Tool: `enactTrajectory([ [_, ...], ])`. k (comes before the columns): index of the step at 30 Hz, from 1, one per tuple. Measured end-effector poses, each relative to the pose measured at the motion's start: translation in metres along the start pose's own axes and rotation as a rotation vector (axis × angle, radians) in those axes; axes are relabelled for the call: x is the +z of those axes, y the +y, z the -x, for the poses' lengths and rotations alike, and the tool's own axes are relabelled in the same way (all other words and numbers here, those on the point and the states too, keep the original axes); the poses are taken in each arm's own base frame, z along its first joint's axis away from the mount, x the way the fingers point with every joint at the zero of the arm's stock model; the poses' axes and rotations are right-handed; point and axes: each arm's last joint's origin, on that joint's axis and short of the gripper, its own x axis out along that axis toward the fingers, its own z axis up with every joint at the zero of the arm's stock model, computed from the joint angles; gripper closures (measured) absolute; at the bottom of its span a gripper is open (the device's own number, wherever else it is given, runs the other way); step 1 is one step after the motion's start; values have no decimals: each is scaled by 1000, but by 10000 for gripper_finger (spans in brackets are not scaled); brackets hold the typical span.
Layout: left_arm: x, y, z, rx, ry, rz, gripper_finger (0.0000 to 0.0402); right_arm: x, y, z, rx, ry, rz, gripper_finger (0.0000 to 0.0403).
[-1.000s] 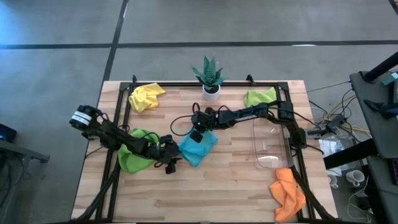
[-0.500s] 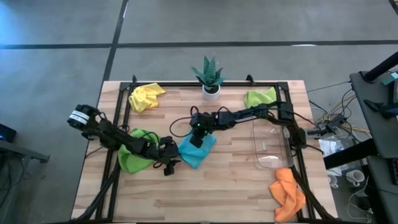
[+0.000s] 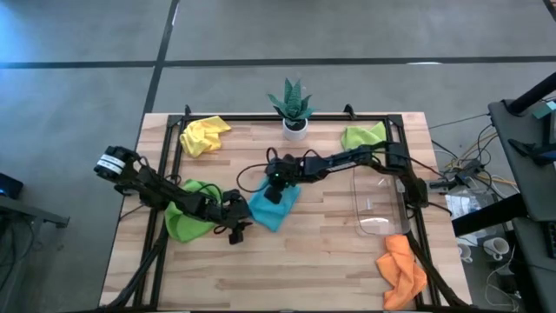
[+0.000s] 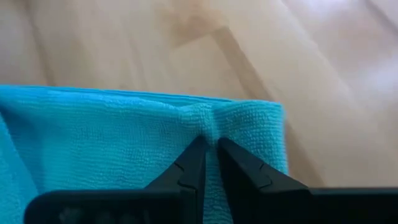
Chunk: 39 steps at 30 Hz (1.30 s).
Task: Fold microfiber towels
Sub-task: Fold the blue towel on the table
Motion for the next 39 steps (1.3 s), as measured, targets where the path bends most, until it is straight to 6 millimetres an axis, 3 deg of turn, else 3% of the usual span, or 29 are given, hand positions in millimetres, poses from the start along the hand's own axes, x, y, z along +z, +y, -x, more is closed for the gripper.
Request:
enactTrajectory([
  [12,-1,0,1,-14,9,-2,258,1,2,5,9,-2,27,360],
  [22,0,0,1,-9,6,-3,258,15,37,39,131,-139,161,360],
  [30,-1,0,1,-5,5,-5,258,-5,49,13,122,-97,181,360],
  [35,0,1,1,-3,4,-4,258,-9,70,17,313,-54,184,360],
  [39,0,1,1,-3,2,-3,258,-2,91,32,518,-41,225,360],
])
